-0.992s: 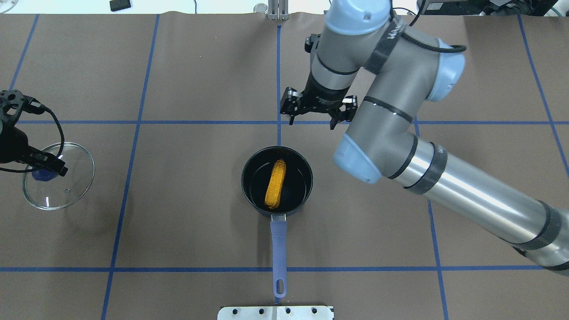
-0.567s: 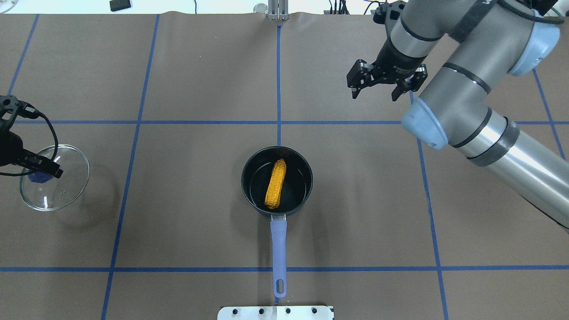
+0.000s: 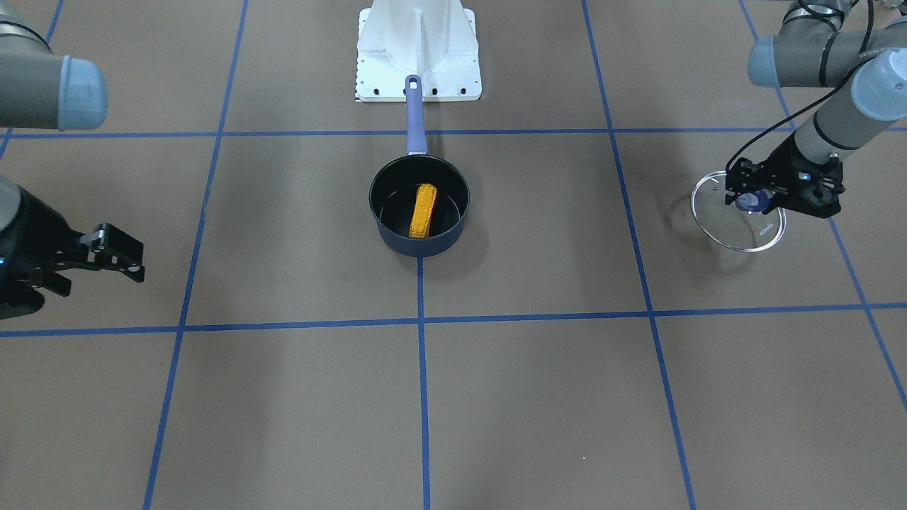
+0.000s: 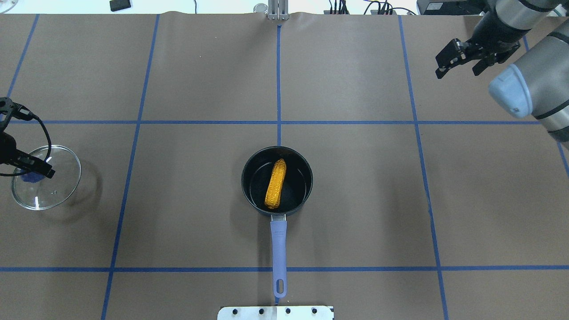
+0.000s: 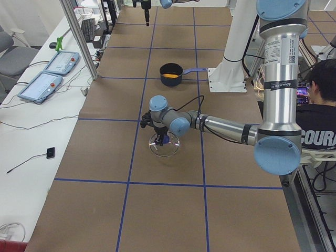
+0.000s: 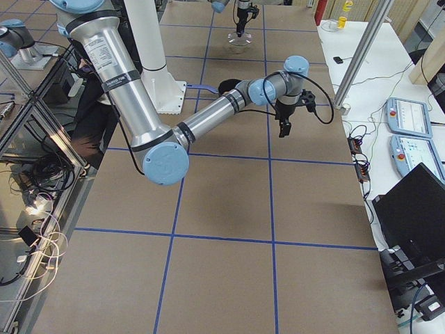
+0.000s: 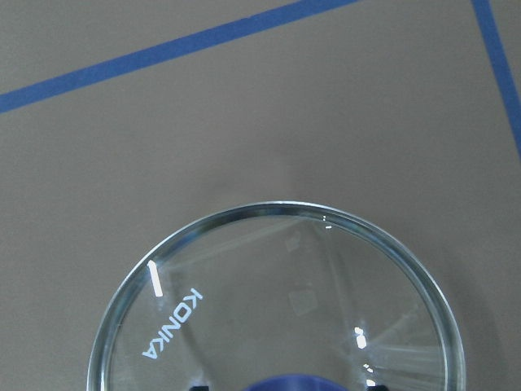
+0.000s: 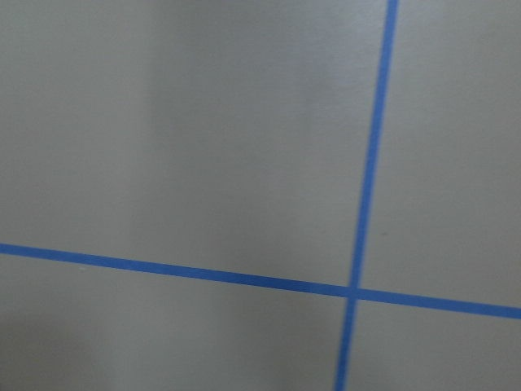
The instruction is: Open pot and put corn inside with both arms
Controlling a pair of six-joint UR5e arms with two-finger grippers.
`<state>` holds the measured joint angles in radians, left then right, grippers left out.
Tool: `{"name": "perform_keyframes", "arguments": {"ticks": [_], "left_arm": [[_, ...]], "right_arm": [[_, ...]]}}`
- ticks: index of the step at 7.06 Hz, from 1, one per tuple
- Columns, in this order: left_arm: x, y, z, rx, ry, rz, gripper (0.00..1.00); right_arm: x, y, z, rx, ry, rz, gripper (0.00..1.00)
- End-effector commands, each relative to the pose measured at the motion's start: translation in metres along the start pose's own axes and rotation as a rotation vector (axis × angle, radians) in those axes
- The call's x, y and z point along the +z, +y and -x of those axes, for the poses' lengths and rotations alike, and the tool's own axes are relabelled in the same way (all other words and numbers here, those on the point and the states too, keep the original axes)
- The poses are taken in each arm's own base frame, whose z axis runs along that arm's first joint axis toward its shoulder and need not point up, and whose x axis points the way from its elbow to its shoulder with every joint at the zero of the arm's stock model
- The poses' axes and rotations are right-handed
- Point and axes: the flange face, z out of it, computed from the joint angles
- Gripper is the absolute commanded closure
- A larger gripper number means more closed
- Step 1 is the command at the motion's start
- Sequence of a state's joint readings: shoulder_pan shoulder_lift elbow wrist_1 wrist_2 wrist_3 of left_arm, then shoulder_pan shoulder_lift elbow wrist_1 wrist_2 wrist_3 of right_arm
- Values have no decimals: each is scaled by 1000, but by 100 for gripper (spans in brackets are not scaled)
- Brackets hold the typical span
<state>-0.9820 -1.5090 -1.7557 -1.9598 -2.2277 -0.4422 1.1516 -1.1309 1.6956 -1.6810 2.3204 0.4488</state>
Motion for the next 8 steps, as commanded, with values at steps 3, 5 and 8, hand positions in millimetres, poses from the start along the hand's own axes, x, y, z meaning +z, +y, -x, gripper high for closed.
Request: {"name": "perform_keyframes", "arguments": {"ticks": [3, 5, 8], "left_arm": [[25, -3, 19, 4, 1, 0, 66], [28, -3, 19, 4, 0, 5, 61], [29, -9, 18, 5, 2, 2, 47]], "right_arm": [[-1, 8, -37, -47, -9, 13, 0], [1, 8, -37, -46, -7, 15, 0], [1, 8, -37, -46, -4, 14, 0]]}}
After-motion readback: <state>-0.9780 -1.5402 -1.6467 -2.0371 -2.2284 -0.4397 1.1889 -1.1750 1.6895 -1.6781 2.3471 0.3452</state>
